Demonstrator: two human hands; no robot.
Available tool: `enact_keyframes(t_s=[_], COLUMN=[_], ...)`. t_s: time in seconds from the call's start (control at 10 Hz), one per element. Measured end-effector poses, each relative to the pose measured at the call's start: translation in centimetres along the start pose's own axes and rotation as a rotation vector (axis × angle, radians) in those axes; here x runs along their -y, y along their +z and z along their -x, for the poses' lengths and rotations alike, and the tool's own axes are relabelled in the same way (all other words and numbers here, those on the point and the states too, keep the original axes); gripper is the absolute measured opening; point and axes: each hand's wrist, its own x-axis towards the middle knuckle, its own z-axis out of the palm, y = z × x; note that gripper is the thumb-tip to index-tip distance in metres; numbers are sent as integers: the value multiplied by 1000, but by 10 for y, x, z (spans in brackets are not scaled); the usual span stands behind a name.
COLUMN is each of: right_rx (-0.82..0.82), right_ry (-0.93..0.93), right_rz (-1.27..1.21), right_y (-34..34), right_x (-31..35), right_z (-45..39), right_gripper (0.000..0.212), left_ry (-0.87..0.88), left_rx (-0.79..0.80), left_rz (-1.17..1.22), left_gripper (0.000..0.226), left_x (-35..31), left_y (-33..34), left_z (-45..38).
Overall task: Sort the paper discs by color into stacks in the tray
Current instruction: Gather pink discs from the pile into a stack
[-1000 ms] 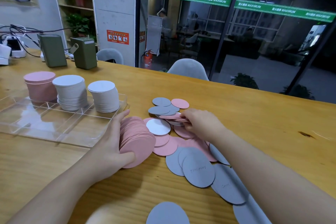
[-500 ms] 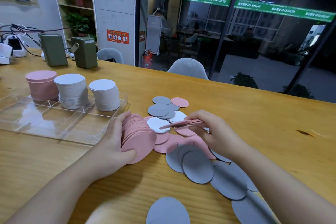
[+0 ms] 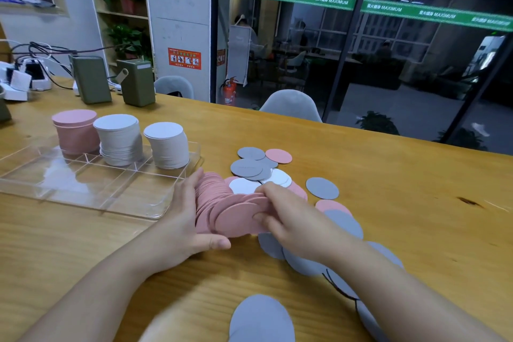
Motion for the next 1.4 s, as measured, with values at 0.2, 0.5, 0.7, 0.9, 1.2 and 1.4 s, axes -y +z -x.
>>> enact_keyframes(t_s=[0.2,0.5,0.7,0.9,1.2,1.4], right_rx=[-104,3,134,137,-91,-28], right_ry=[5,147,205,126,394,549], right_rz=[-61,-527,-721,-826,86,185], right_y=[31,34,35,27,-19,-16], right_x=[11,27,40,20,-65,-77], right_z=[-5,-6,-15,-10,-7,-20], right_gripper=[23,74,96,69,20,40], left_ry=[11,30,7,25,77,113], left_rx=[-15,-70,-51,-54,-31,-56], left_rz=[-4,-15,-45,-25,-24,-5], left_gripper=[133,130,133,118,100,94], left_x=[2,-5,-3,-4,2,5], left_y=[0,5,7,6,2,0], left_z=[-1,0,0,1,2,1])
